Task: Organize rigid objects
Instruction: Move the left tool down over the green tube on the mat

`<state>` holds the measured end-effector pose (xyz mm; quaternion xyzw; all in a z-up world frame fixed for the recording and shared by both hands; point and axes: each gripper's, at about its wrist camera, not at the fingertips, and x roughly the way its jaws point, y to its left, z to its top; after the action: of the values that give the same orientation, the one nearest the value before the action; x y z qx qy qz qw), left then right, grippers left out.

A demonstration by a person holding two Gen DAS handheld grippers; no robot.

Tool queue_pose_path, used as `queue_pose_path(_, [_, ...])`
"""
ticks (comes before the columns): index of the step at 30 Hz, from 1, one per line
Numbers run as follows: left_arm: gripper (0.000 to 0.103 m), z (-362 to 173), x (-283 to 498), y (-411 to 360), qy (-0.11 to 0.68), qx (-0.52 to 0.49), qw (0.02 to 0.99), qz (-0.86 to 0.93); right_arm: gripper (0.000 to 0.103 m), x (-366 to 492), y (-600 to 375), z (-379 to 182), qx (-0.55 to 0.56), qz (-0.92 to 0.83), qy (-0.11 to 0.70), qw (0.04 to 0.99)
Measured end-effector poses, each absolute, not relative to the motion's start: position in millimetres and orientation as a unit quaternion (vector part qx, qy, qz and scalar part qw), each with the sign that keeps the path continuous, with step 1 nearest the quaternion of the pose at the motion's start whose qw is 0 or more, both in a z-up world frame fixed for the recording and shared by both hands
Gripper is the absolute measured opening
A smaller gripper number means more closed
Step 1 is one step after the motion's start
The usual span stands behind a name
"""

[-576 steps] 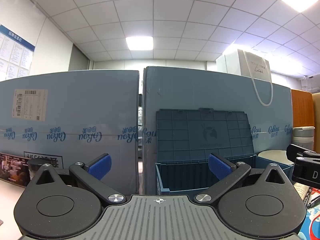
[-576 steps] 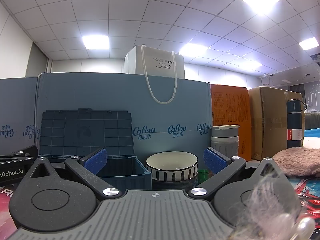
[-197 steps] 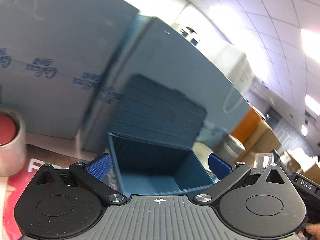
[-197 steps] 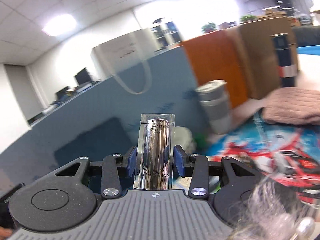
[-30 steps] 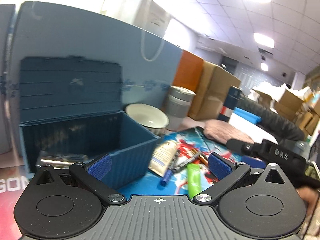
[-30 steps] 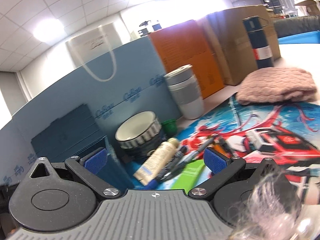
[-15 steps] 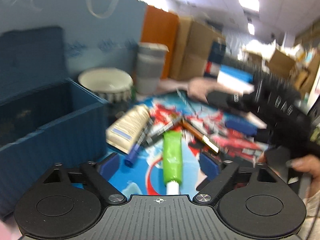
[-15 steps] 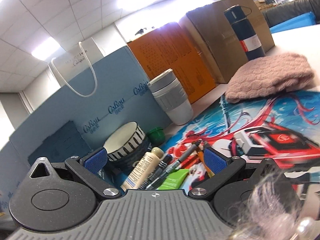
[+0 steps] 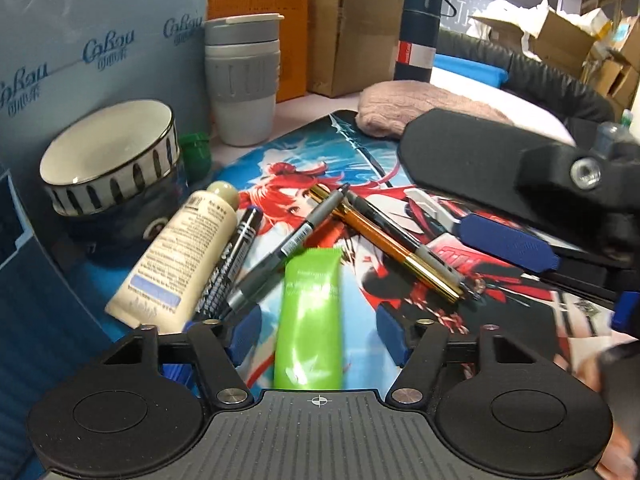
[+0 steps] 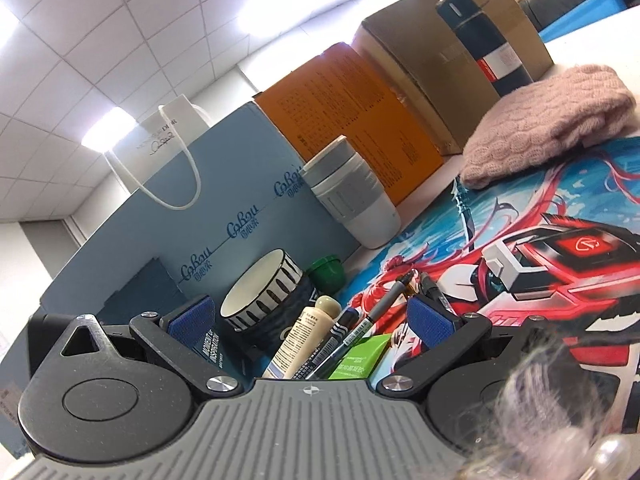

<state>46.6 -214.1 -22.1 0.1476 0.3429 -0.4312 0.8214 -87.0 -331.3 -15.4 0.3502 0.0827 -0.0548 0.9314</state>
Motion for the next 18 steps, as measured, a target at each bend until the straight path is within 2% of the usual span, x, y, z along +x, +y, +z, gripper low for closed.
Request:
queue_pose_path(2, [0.031, -21.7, 41.3, -213.9, 0.331, 0.162, 0.830, -0.419, 0.103, -89.5, -334.5, -17.2, 0.361, -0.053, 0.076, 0.928])
queue_pose_path(7, [0.030, -21.2, 34.3, -208.6, 0.325, 0.165, 0.827, -0.429, 0.103, -92.6, -336.0, -17.9, 0.366, -0.058, 0.070, 0.926])
queue_pose_path(18, [0.030, 4.4, 14.4, -160.8, 0.285, 0.105, 0.837, -0.455, 0.103, -89.7, -333.0, -14.6, 0.379, -0.026, 0.086, 0.921])
